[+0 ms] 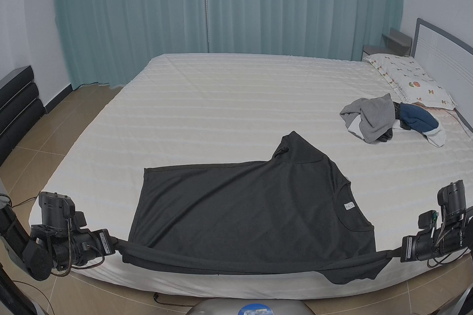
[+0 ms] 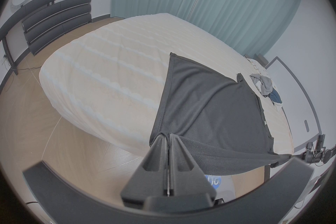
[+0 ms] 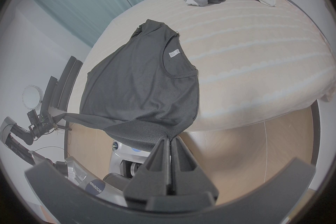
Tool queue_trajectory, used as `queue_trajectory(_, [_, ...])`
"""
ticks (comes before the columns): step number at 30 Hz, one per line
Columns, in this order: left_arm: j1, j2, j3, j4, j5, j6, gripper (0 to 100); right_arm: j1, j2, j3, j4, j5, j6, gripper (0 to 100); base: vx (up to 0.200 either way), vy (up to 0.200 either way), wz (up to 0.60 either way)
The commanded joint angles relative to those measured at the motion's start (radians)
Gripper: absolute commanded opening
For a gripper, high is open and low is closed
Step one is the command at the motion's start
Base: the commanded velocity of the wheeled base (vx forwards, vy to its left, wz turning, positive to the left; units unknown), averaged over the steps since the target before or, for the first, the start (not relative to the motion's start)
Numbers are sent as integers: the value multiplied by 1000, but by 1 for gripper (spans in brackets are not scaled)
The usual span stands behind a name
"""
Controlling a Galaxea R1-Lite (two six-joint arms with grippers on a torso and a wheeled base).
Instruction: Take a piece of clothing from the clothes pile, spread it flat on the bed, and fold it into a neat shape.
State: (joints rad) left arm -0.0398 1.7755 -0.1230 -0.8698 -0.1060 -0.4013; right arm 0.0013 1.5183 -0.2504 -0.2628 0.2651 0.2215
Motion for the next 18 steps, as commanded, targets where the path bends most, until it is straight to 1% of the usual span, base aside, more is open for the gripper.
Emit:
queue_trajectory(1, [1,2,-3,-2,-1,-5,0,0,-10,-1,-3,0,1,0,0,0,0])
queue_trajectory(4, [1,10,-27,-2,-4,-7,0,0,13,-27,-13,2,1,0,0,0,0])
queue_trajectory(8, [1,22,-76,9,-12,-8,0,0,86,-105,-6,2,7,0,0,0,0])
queue_trajectory(12, [5,59,-116,9,-12,-10,0,2,146,-167,-3,2,10,0,0,0,0])
queue_trajectory(18, [8,159,-199,9,-11,-10,0,3,293,-302,-3,2,15,0,0,0,0])
